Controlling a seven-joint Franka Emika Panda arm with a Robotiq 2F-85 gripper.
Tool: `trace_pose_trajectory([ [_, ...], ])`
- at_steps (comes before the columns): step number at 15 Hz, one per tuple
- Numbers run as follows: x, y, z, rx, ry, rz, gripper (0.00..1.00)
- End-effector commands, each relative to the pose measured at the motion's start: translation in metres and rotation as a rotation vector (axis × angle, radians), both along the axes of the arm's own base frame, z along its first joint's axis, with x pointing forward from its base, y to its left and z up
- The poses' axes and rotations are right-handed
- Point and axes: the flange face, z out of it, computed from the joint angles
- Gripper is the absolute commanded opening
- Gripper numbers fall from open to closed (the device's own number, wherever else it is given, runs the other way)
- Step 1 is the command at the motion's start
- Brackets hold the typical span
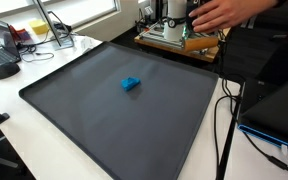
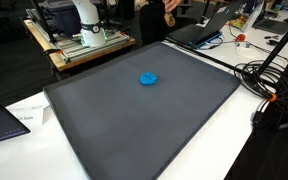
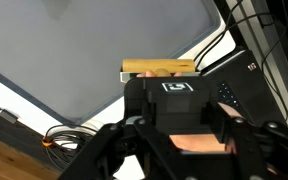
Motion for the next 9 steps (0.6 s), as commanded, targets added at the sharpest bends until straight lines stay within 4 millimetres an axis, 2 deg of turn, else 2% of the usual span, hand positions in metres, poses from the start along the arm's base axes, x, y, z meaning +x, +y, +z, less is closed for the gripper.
trace_pose_trajectory([
  [1, 0.0068, 0.0039, 0.001, 0.028, 0.023, 0.025, 0.66],
  [2, 0.0081, 0.0054, 0.0002, 0.03, 0.025, 0.028, 0.66],
  [3, 0.0095, 0.0068, -0.0002, 0.029, 0.026, 0.03, 0.69],
  [5, 0.0122, 0.0088, -0.0014, 0.03, 0.029, 0.032, 0.62],
  [6, 0.0132, 0.0096, -0.002, 0.031, 0.031, 0.033, 0.55],
  [7, 0.0141, 0.01, -0.0026, 0.03, 0.031, 0.031, 0.38],
  [8, 0.0148, 0.0105, -0.0033, 0.029, 0.034, 0.031, 0.36],
  [9, 0.0158, 0.0113, -0.0042, 0.03, 0.036, 0.032, 0.29],
])
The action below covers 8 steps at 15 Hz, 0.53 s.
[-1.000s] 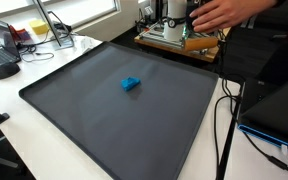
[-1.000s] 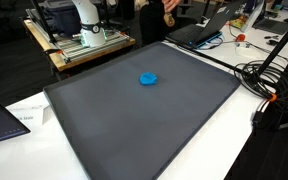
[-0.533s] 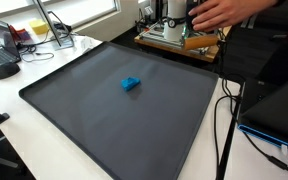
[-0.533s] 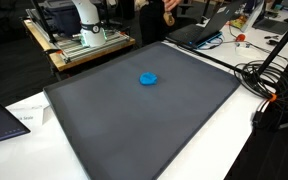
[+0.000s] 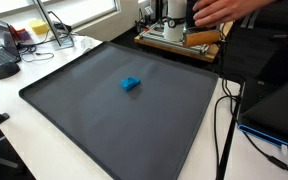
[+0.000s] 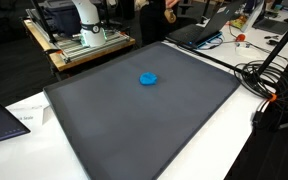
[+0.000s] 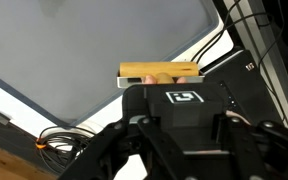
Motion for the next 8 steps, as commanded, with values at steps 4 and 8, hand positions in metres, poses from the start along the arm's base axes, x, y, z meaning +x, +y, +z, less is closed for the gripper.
trace_pose_trajectory([
  [4, 0.0088, 0.0077, 0.0002, 0.019, 0.021, 0.014, 0.22],
  [8, 0.0101, 0.0031, -0.0003, 0.022, 0.021, -0.031, 0.22],
])
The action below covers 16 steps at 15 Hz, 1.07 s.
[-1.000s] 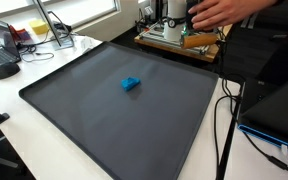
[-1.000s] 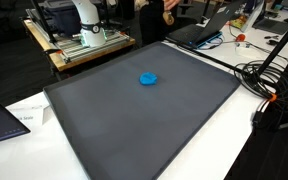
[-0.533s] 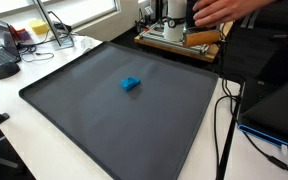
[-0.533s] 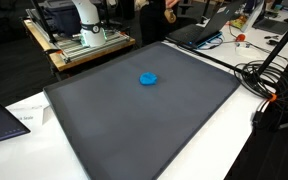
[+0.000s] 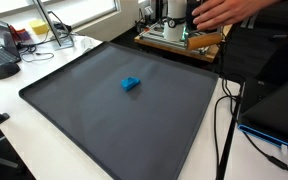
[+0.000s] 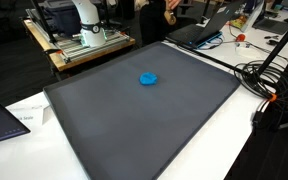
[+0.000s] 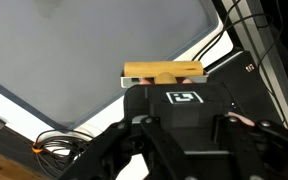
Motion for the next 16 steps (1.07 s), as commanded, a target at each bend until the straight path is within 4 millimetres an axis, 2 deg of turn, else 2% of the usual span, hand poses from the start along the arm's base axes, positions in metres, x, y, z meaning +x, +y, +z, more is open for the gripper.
trace_pose_trajectory([
  [1, 0.002, -0.007, 0.009, 0.033, 0.0, -0.055, 0.22],
  [7, -0.004, -0.07, 0.024, 0.095, -0.007, -0.348, 0.22],
  [13, -0.014, -0.131, 0.014, 0.065, -0.004, -0.677, 0.22],
  [16, -0.019, -0.159, 0.009, -0.007, -0.03, -0.822, 0.22],
])
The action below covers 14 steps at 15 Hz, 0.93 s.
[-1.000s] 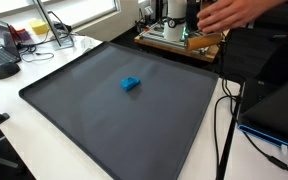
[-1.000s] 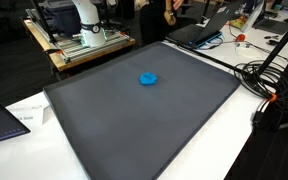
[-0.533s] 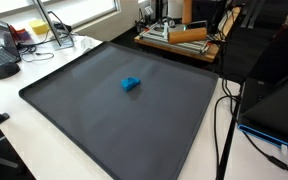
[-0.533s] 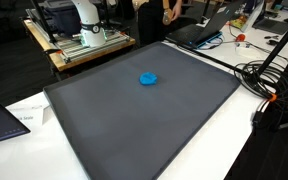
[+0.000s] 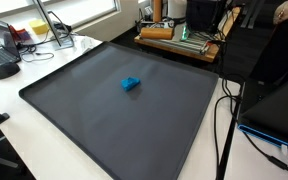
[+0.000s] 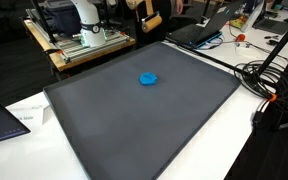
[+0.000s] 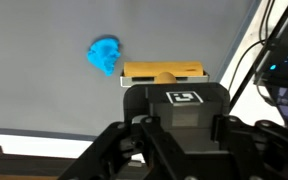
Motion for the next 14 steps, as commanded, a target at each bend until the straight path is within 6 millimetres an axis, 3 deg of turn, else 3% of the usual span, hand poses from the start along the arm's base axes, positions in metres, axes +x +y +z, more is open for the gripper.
trace_pose_trajectory([
  [1, -0.017, -0.029, 0.006, -0.093, -0.04, -0.173, 0.22],
  [2, -0.02, -0.035, 0.008, -0.147, -0.053, -0.182, 0.22],
  [3, -0.006, -0.027, -0.002, -0.085, -0.011, -0.126, 0.22],
  [4, -0.007, -0.031, -0.002, -0.097, -0.013, -0.137, 0.47],
  [10, -0.005, -0.028, -0.008, -0.097, 0.001, -0.127, 0.47],
  [11, -0.005, -0.028, -0.008, -0.097, 0.001, -0.127, 0.22],
  [14, 0.025, -0.017, -0.02, -0.116, -0.004, -0.12, 0.22],
])
